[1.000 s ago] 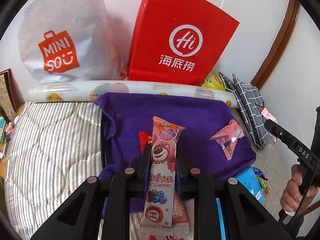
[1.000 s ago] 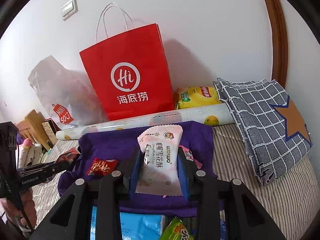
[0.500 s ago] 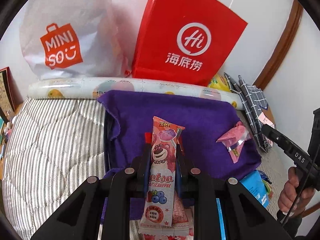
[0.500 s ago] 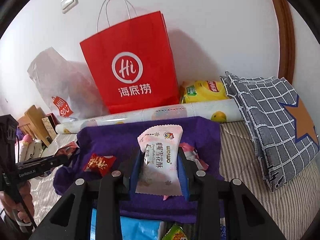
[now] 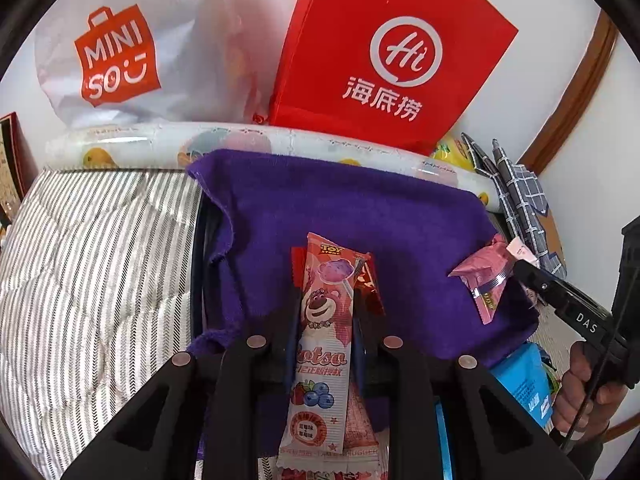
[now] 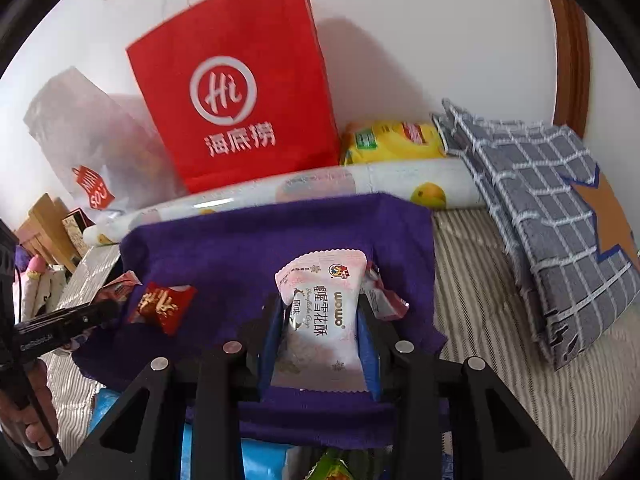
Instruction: Organize snacks
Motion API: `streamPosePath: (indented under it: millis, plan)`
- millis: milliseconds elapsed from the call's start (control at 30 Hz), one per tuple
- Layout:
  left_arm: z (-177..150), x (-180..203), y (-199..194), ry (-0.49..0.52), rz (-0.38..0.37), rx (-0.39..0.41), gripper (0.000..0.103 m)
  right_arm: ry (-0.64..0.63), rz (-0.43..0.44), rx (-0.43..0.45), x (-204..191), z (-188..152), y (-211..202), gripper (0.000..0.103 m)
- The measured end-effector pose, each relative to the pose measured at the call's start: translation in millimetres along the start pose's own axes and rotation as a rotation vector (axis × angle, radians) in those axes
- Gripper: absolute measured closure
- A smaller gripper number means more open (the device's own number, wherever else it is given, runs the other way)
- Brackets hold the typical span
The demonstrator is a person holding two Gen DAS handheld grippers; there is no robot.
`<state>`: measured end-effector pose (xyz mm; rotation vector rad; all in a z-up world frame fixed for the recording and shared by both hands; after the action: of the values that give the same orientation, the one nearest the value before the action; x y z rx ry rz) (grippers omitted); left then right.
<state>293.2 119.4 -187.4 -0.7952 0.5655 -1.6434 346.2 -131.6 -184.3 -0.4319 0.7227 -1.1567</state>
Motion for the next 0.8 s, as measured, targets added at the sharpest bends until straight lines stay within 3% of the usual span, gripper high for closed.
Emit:
streamPosePath:
  millis: [200, 333, 400, 467, 600, 800]
  plan:
    - [-3, 1, 6, -0.002, -0.009, -0.014, 0.081, 0.027, 0.008, -0.008, 5, 1, 3, 0.063]
    - [-3, 5, 7, 0.006, -0.016, -0.011, 0.081, 0.038, 0.027, 0.008, 6, 1, -3, 0.052]
    - [-2, 6, 5, 0.011, -0.015, -0.008, 0.07, 0.036, 0.04, 0.023, 5, 1, -8, 0.046]
    - [-1, 7, 3, 0.011, -0.012, 0.002, 0.059, 0.033, 0.049, 0.043, 3, 2, -13, 0.031]
    - [2, 9, -2, 0.018, -0.011, 0.021, 0.039, 0.024, 0.063, 0.065, 1, 1, -19, 0.024]
    - [5, 15, -9, 0.022, -0.004, 0.026, 0.03, 0.026, -0.002, 0.084, -2, 5, -26, 0.015]
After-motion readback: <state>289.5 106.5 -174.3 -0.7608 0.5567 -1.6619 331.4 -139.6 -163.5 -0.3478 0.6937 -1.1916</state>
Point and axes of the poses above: each gripper's, at about its wrist camera, not at the fingertips, and y roughly the way its jaws point, x to its right, z to its top, the point moved 2 cm from there along y, roughly the way its jaws point, and after that the axes turned 10 degrees about y, right-handed, at the moved point
